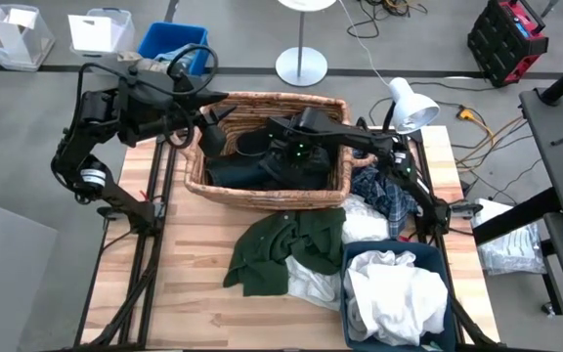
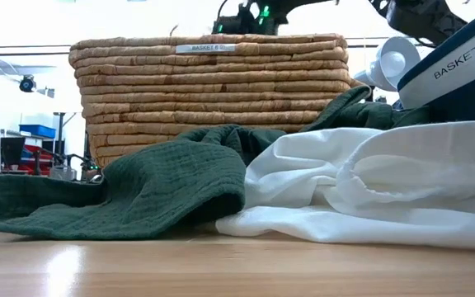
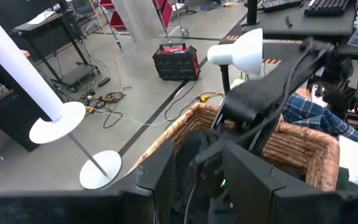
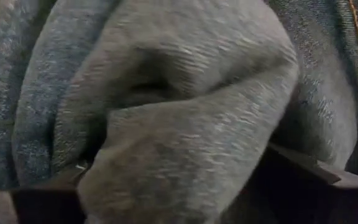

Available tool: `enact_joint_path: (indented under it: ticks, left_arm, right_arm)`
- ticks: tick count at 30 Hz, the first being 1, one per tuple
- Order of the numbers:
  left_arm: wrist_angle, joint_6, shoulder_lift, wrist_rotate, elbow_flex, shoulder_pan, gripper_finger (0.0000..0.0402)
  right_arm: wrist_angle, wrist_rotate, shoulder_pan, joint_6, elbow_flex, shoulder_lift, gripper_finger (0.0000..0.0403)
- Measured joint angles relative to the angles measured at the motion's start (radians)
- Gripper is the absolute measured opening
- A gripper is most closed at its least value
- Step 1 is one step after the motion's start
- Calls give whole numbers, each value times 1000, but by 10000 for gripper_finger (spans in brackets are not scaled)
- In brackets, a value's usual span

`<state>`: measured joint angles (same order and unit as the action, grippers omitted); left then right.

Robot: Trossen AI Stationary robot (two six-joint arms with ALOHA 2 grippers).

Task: Sort clothes
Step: Put the dark blue jeans into the brown laundry basket, then put the white underwear into the blue laundry bin

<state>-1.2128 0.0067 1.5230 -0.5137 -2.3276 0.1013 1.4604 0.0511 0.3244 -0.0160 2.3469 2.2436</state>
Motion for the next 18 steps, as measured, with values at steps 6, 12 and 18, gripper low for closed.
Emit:
enact_joint_path:
  ticks: [6,12,18]
  left_arm:
    - [-31,0,4,0,0,0,116]
    - [-33,4,26,1,2,0,116]
    - [-28,6,56,70,2,-8,116]
  right_arm:
    - [27,-27,-9,42,3,-129,308]
    - [23,-27,-15,98,5,-287,302]
    - [23,-35,-32,206,6,-441,308]
